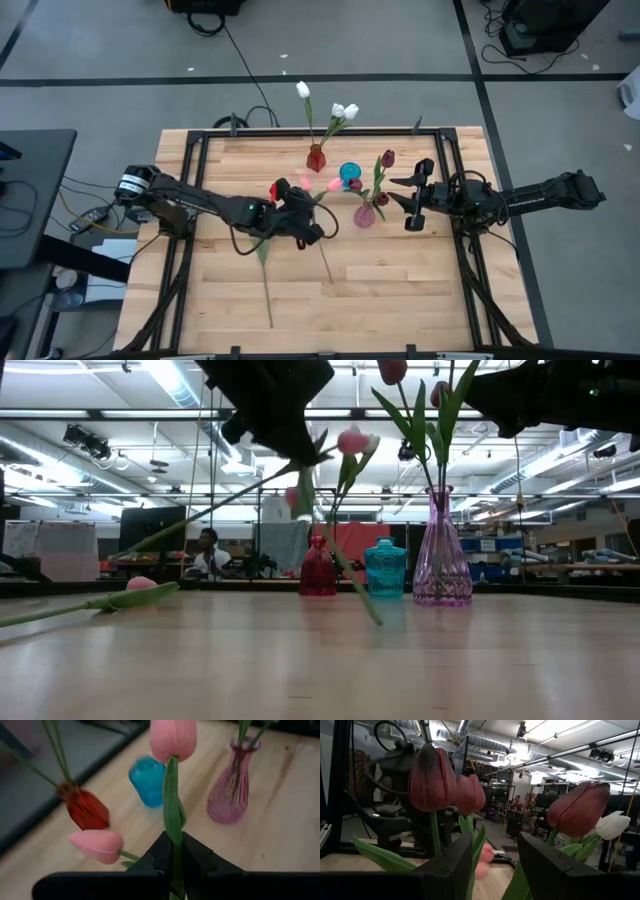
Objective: Sort flowers into vase by color
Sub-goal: Put the center pink tulip into the blue vase
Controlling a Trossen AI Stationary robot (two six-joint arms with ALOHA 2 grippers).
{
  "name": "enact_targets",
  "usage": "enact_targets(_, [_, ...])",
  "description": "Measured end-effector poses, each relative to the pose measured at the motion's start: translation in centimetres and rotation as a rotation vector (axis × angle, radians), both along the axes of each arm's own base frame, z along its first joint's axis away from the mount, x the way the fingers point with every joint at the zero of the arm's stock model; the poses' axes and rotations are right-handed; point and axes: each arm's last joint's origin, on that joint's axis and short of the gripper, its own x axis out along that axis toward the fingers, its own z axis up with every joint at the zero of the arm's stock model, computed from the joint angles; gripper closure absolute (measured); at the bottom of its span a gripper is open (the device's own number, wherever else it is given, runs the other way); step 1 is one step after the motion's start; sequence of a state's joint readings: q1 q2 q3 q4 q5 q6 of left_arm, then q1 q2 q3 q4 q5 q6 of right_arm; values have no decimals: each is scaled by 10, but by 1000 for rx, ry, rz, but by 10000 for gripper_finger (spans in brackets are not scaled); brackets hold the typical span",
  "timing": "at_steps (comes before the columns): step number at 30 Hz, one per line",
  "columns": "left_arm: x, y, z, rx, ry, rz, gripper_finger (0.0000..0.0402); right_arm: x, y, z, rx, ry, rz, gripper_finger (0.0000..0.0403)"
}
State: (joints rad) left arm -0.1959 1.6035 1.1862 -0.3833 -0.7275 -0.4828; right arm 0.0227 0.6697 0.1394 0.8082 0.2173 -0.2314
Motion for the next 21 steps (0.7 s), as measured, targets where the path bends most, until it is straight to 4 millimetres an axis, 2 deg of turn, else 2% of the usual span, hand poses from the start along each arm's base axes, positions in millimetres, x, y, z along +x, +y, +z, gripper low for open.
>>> enact_targets(5, [0,13,-4,-94,17,15,367,0,0,0,0,0,0,234])
enact_targets(13, [2,26,-5,-120,-4,74,358,0,0,0,0,0,0,234])
enact_targets(21, [7,26,-19,-160,43,77,278,0,0,0,0,1,0,234])
